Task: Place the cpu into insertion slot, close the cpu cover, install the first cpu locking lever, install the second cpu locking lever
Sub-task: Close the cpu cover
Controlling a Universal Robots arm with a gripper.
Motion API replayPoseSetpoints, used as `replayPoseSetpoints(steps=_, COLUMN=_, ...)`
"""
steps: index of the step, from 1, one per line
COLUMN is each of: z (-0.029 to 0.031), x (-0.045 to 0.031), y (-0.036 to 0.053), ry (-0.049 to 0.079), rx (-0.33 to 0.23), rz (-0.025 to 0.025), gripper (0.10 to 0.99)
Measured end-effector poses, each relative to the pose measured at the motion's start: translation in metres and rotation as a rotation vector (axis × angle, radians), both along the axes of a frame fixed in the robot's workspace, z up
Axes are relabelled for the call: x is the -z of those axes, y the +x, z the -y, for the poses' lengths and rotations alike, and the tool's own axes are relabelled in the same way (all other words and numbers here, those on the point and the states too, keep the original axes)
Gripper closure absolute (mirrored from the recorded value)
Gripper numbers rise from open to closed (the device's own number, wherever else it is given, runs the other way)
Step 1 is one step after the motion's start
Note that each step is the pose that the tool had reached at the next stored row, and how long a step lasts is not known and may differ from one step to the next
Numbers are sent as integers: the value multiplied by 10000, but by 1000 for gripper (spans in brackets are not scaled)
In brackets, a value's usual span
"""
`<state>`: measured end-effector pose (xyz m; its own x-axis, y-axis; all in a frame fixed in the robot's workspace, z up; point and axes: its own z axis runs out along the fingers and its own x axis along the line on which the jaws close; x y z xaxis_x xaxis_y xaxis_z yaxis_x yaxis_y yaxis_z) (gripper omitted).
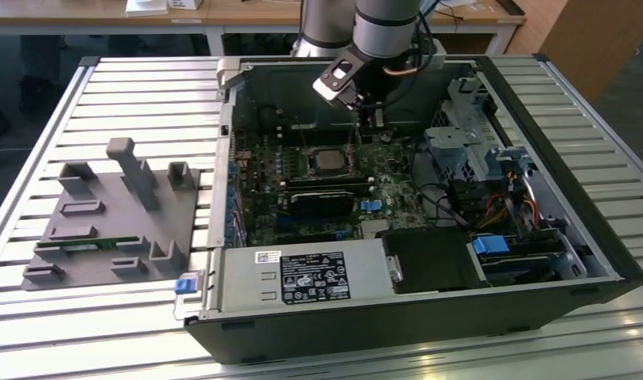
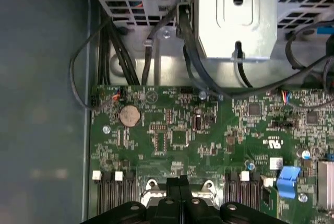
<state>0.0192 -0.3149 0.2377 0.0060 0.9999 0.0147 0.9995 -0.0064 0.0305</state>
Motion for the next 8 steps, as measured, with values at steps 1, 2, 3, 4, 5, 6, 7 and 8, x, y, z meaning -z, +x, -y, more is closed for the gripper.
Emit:
replayPoseSetpoints(steps=1, z=0, x=1, y=-13, ry=-1, rx=0, rz=0, gripper=980)
replayPoseSetpoints(steps=2, z=0, x=2, y=-24, ry=-3, rx=0, rz=0, gripper=980)
replayPoseSetpoints(steps=3, z=0, x=4, y=-35, ry=-3, rx=1, rz=-1, gripper=980)
replayPoseSetpoints(steps=4, z=0, x=5, y=-45, ry=-2, rx=1, rz=-1, gripper=980)
replayPoseSetpoints(steps=5, z=0, x=7, y=-54, ry=-1, rx=1, rz=0, gripper=980)
replayPoseSetpoints(steps=6, z=0, x=9, y=-62, ry=-1, rx=1, rz=0, gripper=980)
replayPoseSetpoints(steps=7, z=0, x=10, y=-71, ry=-1, rx=1, rz=0, gripper=980)
replayPoseSetpoints(steps=8, z=0, x=11, y=-82, ry=-1, rx=0, rz=0, gripper=980)
